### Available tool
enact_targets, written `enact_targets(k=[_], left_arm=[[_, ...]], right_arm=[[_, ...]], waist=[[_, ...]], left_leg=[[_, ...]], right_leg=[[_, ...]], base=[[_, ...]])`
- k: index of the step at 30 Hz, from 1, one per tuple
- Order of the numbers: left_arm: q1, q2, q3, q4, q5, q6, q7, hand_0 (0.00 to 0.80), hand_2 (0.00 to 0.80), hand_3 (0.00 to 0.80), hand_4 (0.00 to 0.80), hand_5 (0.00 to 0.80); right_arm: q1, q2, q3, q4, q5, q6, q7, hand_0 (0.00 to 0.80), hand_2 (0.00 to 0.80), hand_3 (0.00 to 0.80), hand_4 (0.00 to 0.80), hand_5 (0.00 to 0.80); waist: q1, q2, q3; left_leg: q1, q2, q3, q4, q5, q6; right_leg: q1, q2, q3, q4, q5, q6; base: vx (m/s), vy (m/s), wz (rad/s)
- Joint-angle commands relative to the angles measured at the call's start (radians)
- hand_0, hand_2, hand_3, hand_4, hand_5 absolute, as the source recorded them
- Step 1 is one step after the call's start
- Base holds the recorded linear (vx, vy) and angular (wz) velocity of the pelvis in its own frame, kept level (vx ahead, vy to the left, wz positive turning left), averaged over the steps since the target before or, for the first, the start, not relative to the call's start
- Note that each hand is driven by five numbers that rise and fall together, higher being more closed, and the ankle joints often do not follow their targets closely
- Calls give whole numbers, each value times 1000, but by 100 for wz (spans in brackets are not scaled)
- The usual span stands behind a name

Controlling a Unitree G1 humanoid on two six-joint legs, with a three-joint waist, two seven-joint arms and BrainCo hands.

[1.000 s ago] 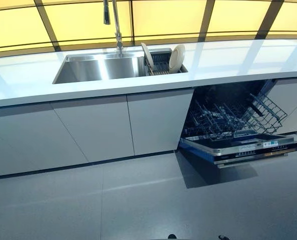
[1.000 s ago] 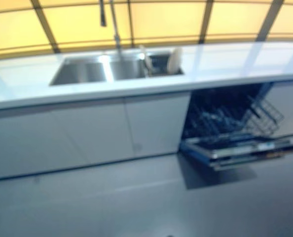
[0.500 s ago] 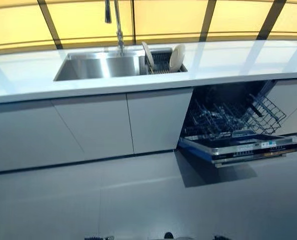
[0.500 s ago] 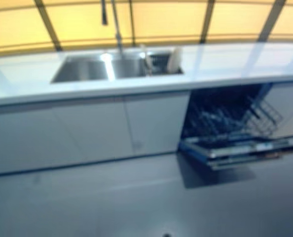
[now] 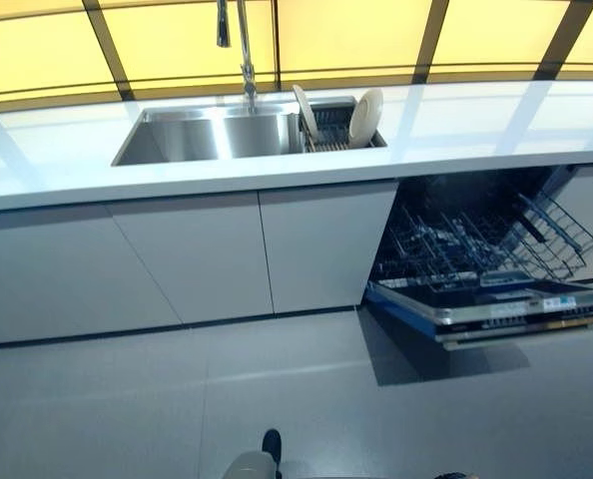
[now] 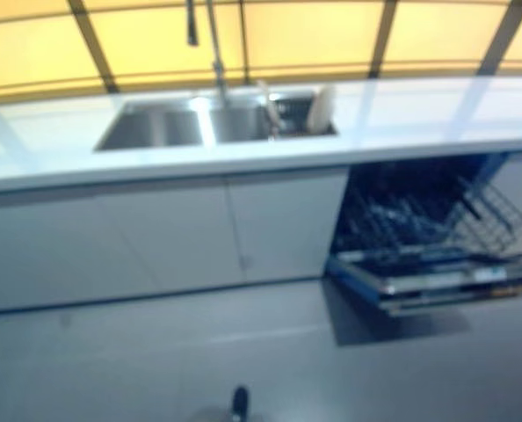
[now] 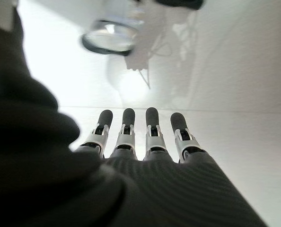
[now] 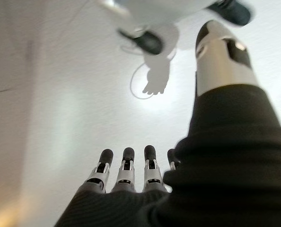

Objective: Take plates into dishwasher

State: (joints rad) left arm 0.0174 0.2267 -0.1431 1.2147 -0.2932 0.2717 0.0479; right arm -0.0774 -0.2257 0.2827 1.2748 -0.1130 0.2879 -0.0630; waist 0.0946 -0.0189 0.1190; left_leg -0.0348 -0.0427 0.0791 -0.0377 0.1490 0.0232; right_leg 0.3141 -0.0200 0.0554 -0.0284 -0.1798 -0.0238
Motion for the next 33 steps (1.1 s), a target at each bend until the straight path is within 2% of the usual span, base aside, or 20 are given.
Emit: enact_targets(k=[1, 6, 11, 13, 14, 16, 17, 18, 20, 21, 23, 24, 26, 29, 31, 33], left_arm=[[-39, 25, -20, 30, 49, -22, -15, 0, 0, 0, 0, 0], [-49, 24, -40, 38, 39, -4, -25, 0, 0, 0, 0, 0], [-58, 28, -31, 43, 36, -7, -5, 0, 0, 0, 0, 0], [-60, 35, -32, 49, 62, -4, -12, 0, 0, 0, 0, 0], [-61, 40, -35, 53, 81, -3, -17, 0, 0, 0, 0, 0], [-54, 51, -33, 55, 127, 13, -22, 0, 0, 0, 0, 0], [-50, 55, -32, 59, 132, 16, -19, 0, 0, 0, 0, 0], [-47, 57, -30, 60, 117, 19, -9, 0, 0, 0, 0, 0], [-53, 63, -34, 60, 97, 19, -10, 0, 0, 0, 0, 0], [-59, 65, -36, 64, 90, 14, -13, 0, 0, 0, 0, 0], [-71, 67, -26, 69, 85, -8, -23, 0, 0, 0, 0, 0], [-67, 73, -21, 61, 85, -13, -36, 0, 0, 0, 0, 0], [-47, 86, -15, 59, 122, -35, -65, 0, 0, 0, 0, 0], [-8, 97, -20, 40, 191, -90, -143, 0, 0, 0, 0, 0], [5, 101, -47, 17, 349, -176, -199, 0, 0, 0, 0, 0], [13, 105, -97, -16, 448, -217, -204, 0, 0, 0, 0, 0]], right_arm=[[11, -17, 0, -20, 17, -4, -15, 0, 0, 0, 0, 0], [2, -15, -4, -22, 35, -9, -19, 0, 0, 0, 0, 0], [3, -11, -25, -7, 45, -27, -45, 0, 0, 0, 0, 0], [8, -11, -41, -9, 69, -42, -69, 0, 0, 0, 0, 0], [8, -11, -49, -10, 79, -53, -84, 0, 0, 0, 0, 0], [14, -16, -50, -20, 96, -74, -105, 0, 0, 0, 0, 0], [13, -23, -45, -23, 99, -78, -103, 0, 0, 0, 0, 0], [5, -33, -38, -24, 98, -80, -94, 0, 0, 0, 0, 0], [-4, -49, -27, -22, 91, -86, -82, 0, 0, 0, 0, 0], [-5, -54, -24, -19, 91, -92, -80, 0, 0, 0, 0, 0], [-9, -62, -28, -8, 67, -121, -70, 0, 0, 0, 0, 0], [-15, -67, -30, -9, 52, -125, -64, 0, 0, 0, 0, 0], [-24, -71, -33, -9, 60, -118, -67, 0, 0, 0, 0, 0], [-25, -80, -39, -1, 100, -91, -69, 0, 0, 0, 0, 0], [-17, -90, -57, 5, 99, -85, -71, 0, 0, 0, 0, 0], [-17, -101, -58, -1, 92, -80, -73, 0, 0, 0, 0, 0]], waist=[[7, 19, -71], [9, 9, -85], [5, 1, -96], [4, -6, -102], [-3, -3, -102], [-27, 4, -92], [-42, 7, -84], [-62, 27, -72], [-93, 47, -48], [-106, 37, -44], [-139, 37, -21], [-146, 45, -11], [-129, 43, -9], [-118, 50, -19], [-109, 51, -27], [-108, 57, -30]], left_leg=[[-83, 25, -41, 41, -36, -24], [-76, 1, -49, 21, -41, -6], [-79, -46, -63, 48, -78, 37], [-81, -73, -66, 60, -92, 56], [-72, -80, -69, 61, -100, 64], [-37, -85, -84, 57, -114, 67], [-15, -83, -94, 60, -124, 61], [22, -64, -97, 53, -134, 51], [94, -43, -117, 36, -154, 37], [116, -53, -129, 30, -175, 35], [166, -56, -165, 28, -223, 29], [178, -53, -179, 34, -237, 31], [162, -60, -190, 60, -246, 37], [169, -46, -184, 76, -251, 25], [192, -31, -183, 64, -258, 12], [202, -18, -180, 49, -256, 2]], right_leg=[[50, -45, -88, 88, 6, 82], [5, -82, -114, 102, 74, 116], [-32, -98, -99, 182, 125, 130], [-50, -98, -93, 268, 178, 135], [-88, -93, -88, 352, 214, 139], [-177, -56, -63, 485, 270, 142], [-235, -63, -72, 479, 276, 138], [-323, -59, -87, 464, 273, 131], [-394, -77, -121, 334, 229, 108], [-436, -104, -119, 219, 286, 123], [-499, -110, -83, 75, 388, 151], [-519, -105, -67, 66, 398, 148], [-476, -101, -85, 73, 357, 143], [-430, -89, -101, 63, 327, 133], [-396, -90, -128, 42, 315, 129], [-381, -82, -135, 31, 304, 124]], base=[[167, 59, -1], [117, 80, -5], [138, 136, 1], [169, 134, 16], [204, 137, 20], [238, 108, 34], [242, 37, 52], [245, -22, 50], [283, -137, 31], [323, -230, 36], [305, -248, 33], [184, -176, 25], [125, -117, 35], [168, -91, 51], [185, -84, 49], [103, -25, 44]])
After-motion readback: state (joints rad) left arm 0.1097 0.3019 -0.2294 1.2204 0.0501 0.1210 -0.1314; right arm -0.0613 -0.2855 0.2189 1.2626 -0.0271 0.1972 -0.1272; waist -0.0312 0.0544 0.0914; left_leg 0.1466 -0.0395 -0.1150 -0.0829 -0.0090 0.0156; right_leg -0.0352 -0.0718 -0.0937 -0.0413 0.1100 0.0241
